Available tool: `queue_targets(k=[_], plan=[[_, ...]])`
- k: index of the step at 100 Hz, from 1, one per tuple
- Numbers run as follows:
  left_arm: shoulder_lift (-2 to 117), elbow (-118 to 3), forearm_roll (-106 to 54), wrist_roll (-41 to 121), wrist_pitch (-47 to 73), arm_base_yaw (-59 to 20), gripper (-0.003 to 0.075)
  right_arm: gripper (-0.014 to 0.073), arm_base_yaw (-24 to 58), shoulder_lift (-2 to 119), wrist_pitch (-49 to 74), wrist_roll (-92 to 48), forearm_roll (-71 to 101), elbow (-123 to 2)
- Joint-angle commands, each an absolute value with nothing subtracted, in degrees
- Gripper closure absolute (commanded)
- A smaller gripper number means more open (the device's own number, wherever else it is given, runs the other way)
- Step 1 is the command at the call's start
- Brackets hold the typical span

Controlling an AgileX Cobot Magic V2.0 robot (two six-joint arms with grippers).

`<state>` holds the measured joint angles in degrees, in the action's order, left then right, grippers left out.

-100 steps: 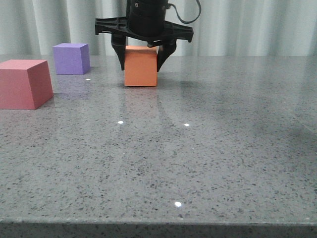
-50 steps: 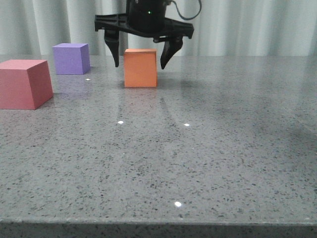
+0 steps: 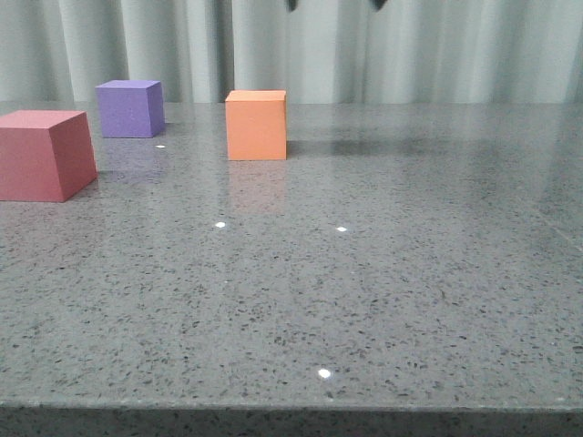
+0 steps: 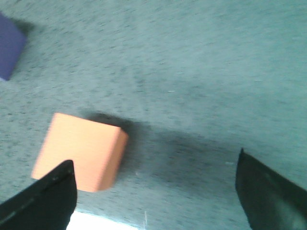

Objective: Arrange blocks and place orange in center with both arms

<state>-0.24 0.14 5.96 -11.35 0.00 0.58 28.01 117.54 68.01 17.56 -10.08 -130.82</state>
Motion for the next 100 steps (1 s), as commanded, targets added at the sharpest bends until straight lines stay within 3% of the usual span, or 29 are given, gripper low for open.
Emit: queue_targets(k=[1,23,65,100], plan=[[-2.3,2.6,5.5,-11.4,-4.7,0.5,0.0741,-0.0062,25.5,111.0,67.8,15.1,-11.2,-131.1],[-2.3,2.6,5.5,-11.4,-4.7,0.5,0.0741,-0.0062,20.1,101.4,65.3,13.2,-11.3,-117.6],[-2.3,2.6,5.5,-11.4,-4.7,0.5,0.0741,-0.0062,5.4,73.2,50.2,13.3,-11.2,-77.2],[-2.3,2.6,5.5,-11.4,-4.7,0.5,0.0741,-0.0062,4.2,46.8,37.8,13.3,-10.9,-49.7]])
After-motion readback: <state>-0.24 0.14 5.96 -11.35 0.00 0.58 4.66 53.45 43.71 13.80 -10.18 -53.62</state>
